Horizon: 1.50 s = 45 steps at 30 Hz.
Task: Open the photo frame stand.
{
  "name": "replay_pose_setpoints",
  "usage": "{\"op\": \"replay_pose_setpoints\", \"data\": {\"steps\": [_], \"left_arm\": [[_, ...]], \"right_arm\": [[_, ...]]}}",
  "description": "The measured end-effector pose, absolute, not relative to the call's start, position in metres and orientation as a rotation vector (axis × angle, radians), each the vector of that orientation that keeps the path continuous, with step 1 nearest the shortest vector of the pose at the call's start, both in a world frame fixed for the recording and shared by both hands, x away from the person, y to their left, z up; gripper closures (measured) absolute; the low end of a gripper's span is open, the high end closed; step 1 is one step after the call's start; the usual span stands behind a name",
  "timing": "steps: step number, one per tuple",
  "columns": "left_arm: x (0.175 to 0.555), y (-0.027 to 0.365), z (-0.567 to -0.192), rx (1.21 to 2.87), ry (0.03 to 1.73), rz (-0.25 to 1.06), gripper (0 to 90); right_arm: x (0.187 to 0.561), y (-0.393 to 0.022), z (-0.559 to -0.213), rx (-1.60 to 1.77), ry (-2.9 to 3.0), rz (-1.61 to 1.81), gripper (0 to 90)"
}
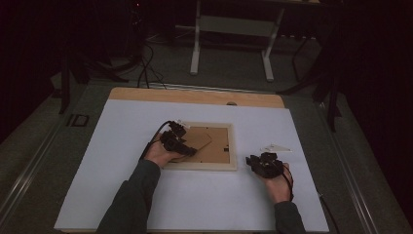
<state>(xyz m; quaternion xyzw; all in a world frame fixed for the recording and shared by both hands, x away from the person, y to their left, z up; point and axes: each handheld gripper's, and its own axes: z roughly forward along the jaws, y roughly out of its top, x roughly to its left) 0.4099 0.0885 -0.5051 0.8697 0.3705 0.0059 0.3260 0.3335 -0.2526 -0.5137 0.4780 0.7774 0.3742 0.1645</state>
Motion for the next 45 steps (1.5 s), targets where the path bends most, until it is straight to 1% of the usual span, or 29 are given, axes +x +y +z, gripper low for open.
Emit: {"op": "replay_pose_setpoints", "data": {"steps": [9,28,45], "left_arm": [[0.407,0.085,-0.503,2.302,0.951,0.063,40.1],[0.404,0.083,-0.501,2.317,0.917,0.119,40.1],[0.396,0.079,-0.493,2.328,0.873,0.210,40.1]], "right_arm": [[0.334,-0.252,-0.514,1.362,2.216,1.068,72.4],[0.336,-0.253,-0.510,1.365,2.205,1.073,72.4],[0.348,-0.240,-0.501,1.346,2.223,1.117,72.0]]}}
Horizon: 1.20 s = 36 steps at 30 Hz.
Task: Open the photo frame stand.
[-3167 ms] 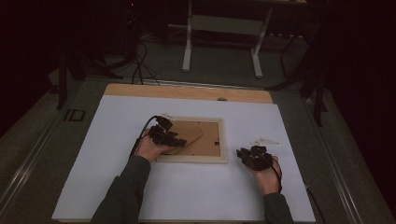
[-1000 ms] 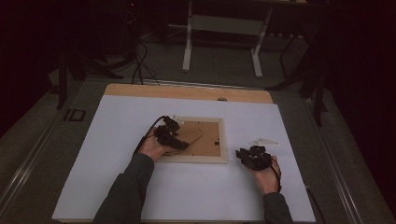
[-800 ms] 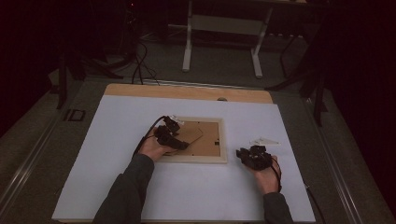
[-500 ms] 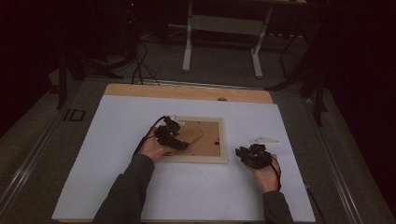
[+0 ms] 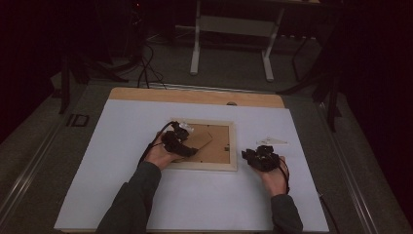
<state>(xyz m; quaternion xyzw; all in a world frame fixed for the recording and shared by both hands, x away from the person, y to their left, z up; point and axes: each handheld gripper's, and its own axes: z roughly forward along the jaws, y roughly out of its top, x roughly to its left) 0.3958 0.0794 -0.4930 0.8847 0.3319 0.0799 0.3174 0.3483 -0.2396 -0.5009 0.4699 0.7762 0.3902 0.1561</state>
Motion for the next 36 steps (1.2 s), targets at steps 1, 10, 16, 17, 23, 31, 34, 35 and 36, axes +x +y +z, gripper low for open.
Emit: {"op": "replay_pose_setpoints", "data": {"steps": [1,10,16,17,23,31,34,35,36], "left_arm": [[0.396,0.079,-0.493,2.328,0.873,0.210,40.1],[0.392,0.077,-0.490,2.328,0.864,0.261,40.1],[0.388,0.076,-0.487,2.320,0.855,0.330,40.1],[0.388,0.076,-0.487,2.320,0.855,0.330,40.1],[0.387,0.076,-0.484,2.305,0.858,0.384,40.1],[0.385,0.075,-0.481,2.306,0.836,0.425,40.1],[0.383,0.074,-0.479,2.309,0.816,0.445,40.1],[0.383,0.074,-0.479,2.309,0.816,0.445,40.1],[0.383,0.074,-0.479,2.309,0.812,0.454,40.1]], "right_arm": [[0.348,-0.240,-0.501,1.346,2.223,1.117,72.0],[0.355,-0.235,-0.493,1.325,2.221,1.123,72.1],[0.360,-0.232,-0.491,1.324,2.213,1.130,71.9],[0.360,-0.232,-0.491,1.324,2.213,1.130,71.9],[0.364,-0.228,-0.488,1.322,2.211,1.128,69.8],[0.375,-0.218,-0.481,1.302,2.224,1.106,68.6],[0.380,-0.212,-0.476,1.289,2.226,1.101,67.7],[0.380,-0.212,-0.476,1.289,2.226,1.101,67.7],[0.383,-0.209,-0.474,1.283,2.229,1.093,66.5]]}}
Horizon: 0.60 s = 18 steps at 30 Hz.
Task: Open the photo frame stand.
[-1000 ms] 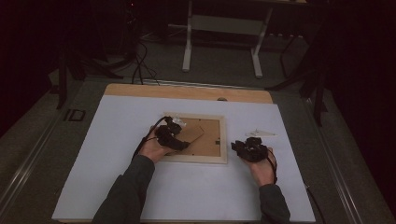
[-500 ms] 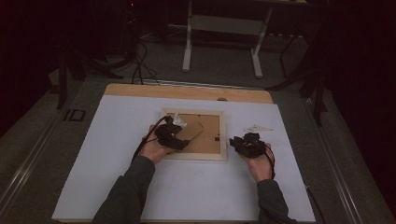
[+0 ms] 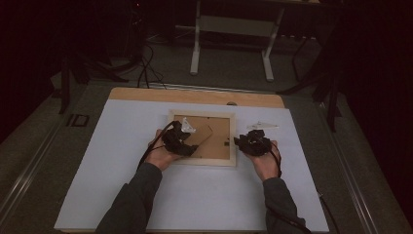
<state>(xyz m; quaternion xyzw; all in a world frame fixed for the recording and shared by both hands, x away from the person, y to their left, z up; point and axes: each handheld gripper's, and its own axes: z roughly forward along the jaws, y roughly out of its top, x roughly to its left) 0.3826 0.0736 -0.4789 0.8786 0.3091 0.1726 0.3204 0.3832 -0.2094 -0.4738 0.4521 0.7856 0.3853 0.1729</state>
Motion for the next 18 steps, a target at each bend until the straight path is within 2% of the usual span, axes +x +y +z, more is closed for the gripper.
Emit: {"op": "replay_pose_setpoints", "data": {"steps": [5,8,18], "left_arm": [[0.381,0.073,-0.478,2.305,0.806,0.473,40.1],[0.378,0.072,-0.476,2.298,0.792,0.516,40.0],[0.370,0.068,-0.472,2.288,0.755,0.608,40.0]], "right_arm": [[0.387,-0.207,-0.472,1.281,2.229,1.088,65.5],[0.396,-0.204,-0.473,1.295,2.261,1.100,59.3],[0.409,-0.203,-0.472,1.347,2.253,1.137,49.9]]}}
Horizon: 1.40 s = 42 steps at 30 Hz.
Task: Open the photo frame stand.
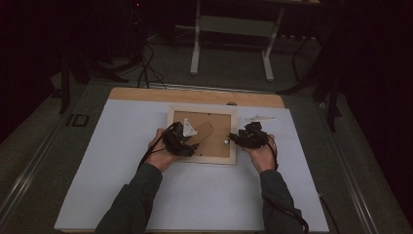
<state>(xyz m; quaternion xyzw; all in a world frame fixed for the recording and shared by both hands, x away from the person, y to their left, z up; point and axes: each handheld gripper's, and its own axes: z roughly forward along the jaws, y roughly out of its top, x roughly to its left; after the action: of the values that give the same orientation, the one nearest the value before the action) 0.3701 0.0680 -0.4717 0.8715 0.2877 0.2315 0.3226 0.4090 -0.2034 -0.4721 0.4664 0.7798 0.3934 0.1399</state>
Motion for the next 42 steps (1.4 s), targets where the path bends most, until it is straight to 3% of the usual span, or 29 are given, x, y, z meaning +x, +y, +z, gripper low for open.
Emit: {"op": "replay_pose_setpoints", "data": {"steps": [17,21,29,42], "left_arm": [[0.362,0.067,-0.469,2.276,0.713,0.670,40.0],[0.359,0.067,-0.470,2.272,0.701,0.692,40.0],[0.354,0.065,-0.469,2.264,0.668,0.731,40.0],[0.352,0.069,-0.470,2.236,0.641,0.725,40.0]], "right_arm": [[0.431,-0.204,-0.468,1.459,2.271,1.192,46.2],[0.435,-0.210,-0.468,1.473,2.294,1.210,51.2],[0.440,-0.213,-0.469,1.508,2.315,1.264,51.1],[0.439,-0.223,-0.467,1.550,2.298,1.370,59.8]]}}
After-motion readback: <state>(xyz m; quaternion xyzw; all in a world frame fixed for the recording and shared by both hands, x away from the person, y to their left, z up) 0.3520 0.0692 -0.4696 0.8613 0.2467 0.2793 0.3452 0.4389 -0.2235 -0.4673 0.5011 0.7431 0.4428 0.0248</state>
